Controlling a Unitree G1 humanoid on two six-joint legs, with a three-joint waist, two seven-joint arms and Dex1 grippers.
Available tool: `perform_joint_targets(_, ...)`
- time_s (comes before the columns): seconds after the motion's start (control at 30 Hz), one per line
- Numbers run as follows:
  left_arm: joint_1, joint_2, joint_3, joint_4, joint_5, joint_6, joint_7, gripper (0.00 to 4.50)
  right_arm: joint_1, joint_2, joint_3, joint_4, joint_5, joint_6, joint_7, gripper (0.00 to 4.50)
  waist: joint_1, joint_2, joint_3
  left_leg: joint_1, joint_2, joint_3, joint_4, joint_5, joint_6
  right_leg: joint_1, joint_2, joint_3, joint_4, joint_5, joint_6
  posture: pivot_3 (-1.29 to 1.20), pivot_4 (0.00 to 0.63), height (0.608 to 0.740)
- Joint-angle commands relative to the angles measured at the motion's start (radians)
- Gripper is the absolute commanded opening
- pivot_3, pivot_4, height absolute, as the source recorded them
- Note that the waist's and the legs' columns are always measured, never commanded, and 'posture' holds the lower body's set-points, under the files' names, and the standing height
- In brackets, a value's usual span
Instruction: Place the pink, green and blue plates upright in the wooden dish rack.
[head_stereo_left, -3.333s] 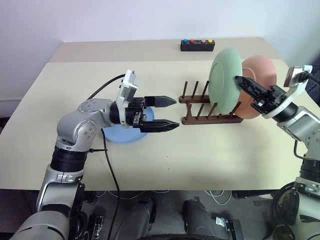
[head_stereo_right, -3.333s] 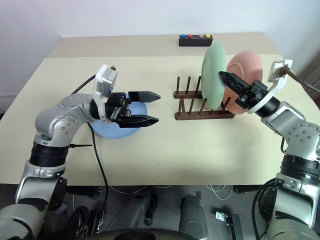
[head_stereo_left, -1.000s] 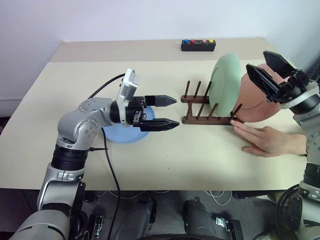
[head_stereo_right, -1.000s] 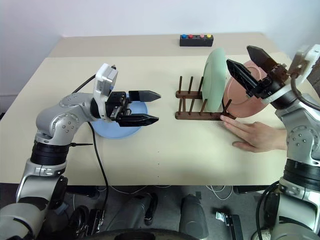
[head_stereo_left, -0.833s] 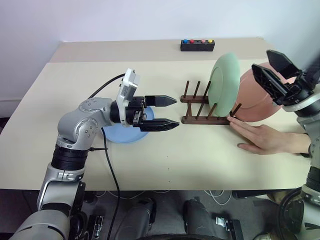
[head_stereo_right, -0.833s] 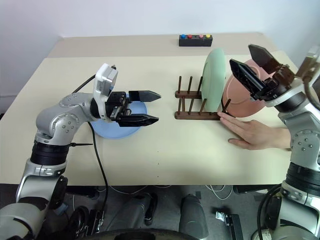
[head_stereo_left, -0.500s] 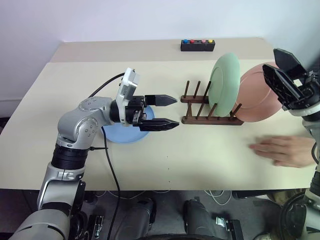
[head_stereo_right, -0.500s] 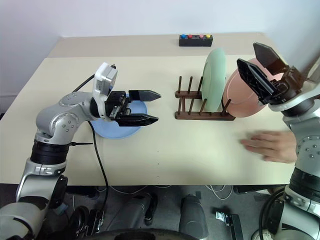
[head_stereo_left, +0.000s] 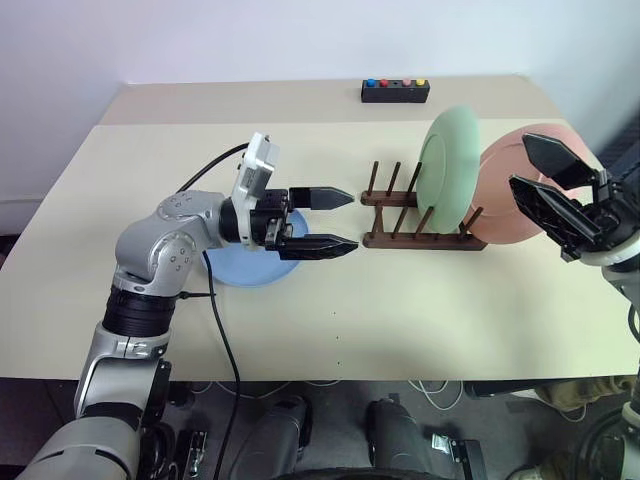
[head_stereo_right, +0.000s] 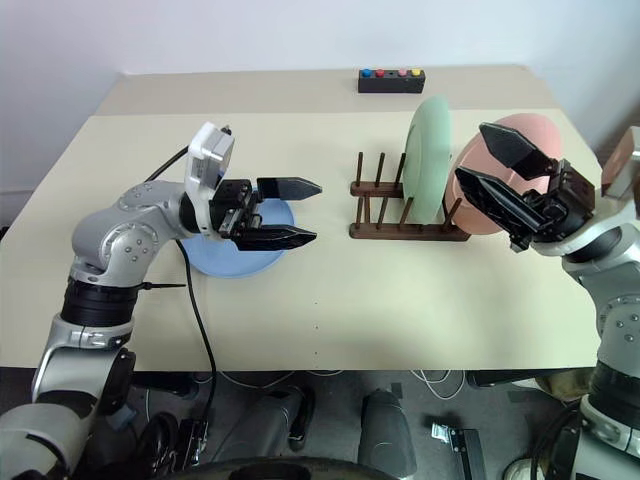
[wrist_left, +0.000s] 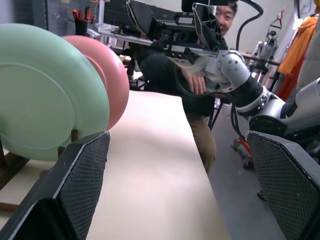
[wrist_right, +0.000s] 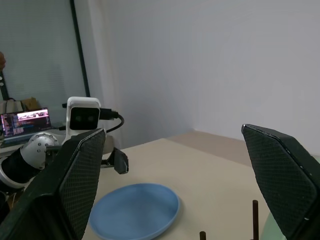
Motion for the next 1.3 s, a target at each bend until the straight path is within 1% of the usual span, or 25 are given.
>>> perform_joint_targets(0.03,-0.02,0.011,0.008,-0.009,0.003,-0.016,-0.011,4.5,0.011,-0.015,-0.002,-0.044,-0.005,-0.009,0.013,4.45,0.001,0.0,0.0,0.0,0.0,0.0,0.0,0.0,0.0,0.0,0.0,0.0,0.0,0.0,0.0,0.0,0.15,0.74)
perform_joint_targets(0.37,-0.024,0.008,0.009,-0.005,0.006,-0.013,-0.013,4.5,0.057,-0.031,0.015,-0.071,-0.02,-0.008,0.04,4.45,0.001,0.0,0.0,0.0,0.0,0.0,0.0,0.0,0.0,0.0,0.0,0.0,0.0,0.0,0.0,0.0,0.15,0.74)
perform_joint_targets(0.53,-0.026,0.014,0.013,0.005,0.013,-0.018,-0.02,4.5,0.106,-0.059,0.061,-0.098,-0.088,-0.016,0.083,4.45,0.001,0.0,0.0,0.0,0.0,0.0,0.0,0.0,0.0,0.0,0.0,0.0,0.0,0.0,0.0,0.0,0.15,0.74)
perform_joint_targets(0.67,-0.027,0.018,0.017,0.01,0.019,-0.021,-0.024,4.5,0.114,-0.07,0.073,-0.108,-0.101,-0.016,0.094,4.45,0.0,0.0,0.0,0.0,0.0,0.0,0.0,0.0,0.0,0.0,0.0,0.0,0.0,0.0,0.0,0.0,0.15,0.74)
perform_joint_targets(0.77,-0.021,0.033,0.02,0.013,0.028,-0.026,-0.027,4.5,0.113,-0.067,0.082,-0.115,-0.109,-0.016,0.093,4.45,0.0,0.0,0.0,0.0,0.0,0.0,0.0,0.0,0.0,0.0,0.0,0.0,0.0,0.0,0.0,0.0,0.15,0.74)
perform_joint_targets(1.0,-0.032,0.107,0.049,0.069,0.057,-0.063,-0.048,4.5,0.107,-0.064,0.1,-0.108,-0.14,-0.027,0.096,4.45,0.001,0.0,0.0,0.0,0.0,0.0,0.0,0.0,0.0,0.0,0.0,0.0,0.0,0.0,0.0,0.0,0.15,0.74)
perform_joint_targets(1.17,-0.048,0.13,0.063,0.116,0.094,-0.107,-0.037,4.5,0.098,-0.061,0.112,-0.105,-0.149,-0.029,0.097,4.45,0.001,0.0,0.0,0.0,0.0,0.0,0.0,0.0,0.0,0.0,0.0,0.0,0.0,0.0,0.0,0.0,0.15,0.74)
perform_joint_targets(1.3,-0.095,0.168,0.096,0.212,0.146,-0.138,0.001,4.5,0.091,-0.058,0.13,-0.113,-0.153,-0.029,0.095,4.45,0.0,-0.001,0.0,0.0,0.0,0.0,0.0,0.0,0.0,0.0,0.0,0.0,0.0,0.0,0.0,0.0,0.15,0.74)
